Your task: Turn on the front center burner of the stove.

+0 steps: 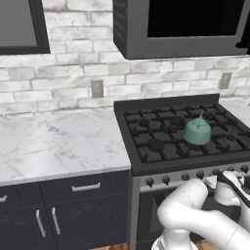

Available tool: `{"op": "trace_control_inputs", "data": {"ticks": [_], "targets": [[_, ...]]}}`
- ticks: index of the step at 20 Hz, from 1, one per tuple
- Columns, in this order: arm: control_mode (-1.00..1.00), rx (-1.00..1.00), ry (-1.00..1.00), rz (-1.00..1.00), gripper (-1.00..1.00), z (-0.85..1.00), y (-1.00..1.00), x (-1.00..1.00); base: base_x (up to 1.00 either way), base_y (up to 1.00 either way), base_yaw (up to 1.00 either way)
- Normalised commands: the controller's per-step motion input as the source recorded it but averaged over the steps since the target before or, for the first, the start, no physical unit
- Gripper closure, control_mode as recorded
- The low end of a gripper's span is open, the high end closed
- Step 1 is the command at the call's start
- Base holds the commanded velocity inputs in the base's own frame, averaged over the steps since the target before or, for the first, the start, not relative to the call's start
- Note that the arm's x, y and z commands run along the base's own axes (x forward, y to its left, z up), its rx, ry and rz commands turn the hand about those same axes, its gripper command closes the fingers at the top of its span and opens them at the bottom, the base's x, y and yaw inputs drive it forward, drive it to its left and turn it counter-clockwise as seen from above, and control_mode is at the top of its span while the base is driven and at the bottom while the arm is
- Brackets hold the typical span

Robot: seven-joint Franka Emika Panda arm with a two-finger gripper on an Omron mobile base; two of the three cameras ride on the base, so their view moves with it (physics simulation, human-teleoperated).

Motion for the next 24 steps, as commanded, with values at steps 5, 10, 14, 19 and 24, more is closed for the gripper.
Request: {"op": "trace_control_inputs", "data": {"ticks": [5,10,14,19,24], "targets": [[-1.0,0.0,0.0,0.0,1.0,0.0,0.0,0.0,0.0,0.0,0.0],[-1.0,0.0,0.0,0.02,1.0,0.0,0.0,0.0,0.0,0.0,0.0],[-1.0,-0.03,0.0,0.14,1.0,0.0,0.0,0.0,0.0,0.0,0.0],[-1.0,-0.2,0.0,0.15,1.0,0.0,0.0,0.0,0.0,0.0,0.0],[-1.0,-0.36,0.0,0.1,1.0,0.0,0.0,0.0,0.0,0.0,0.0]]}}
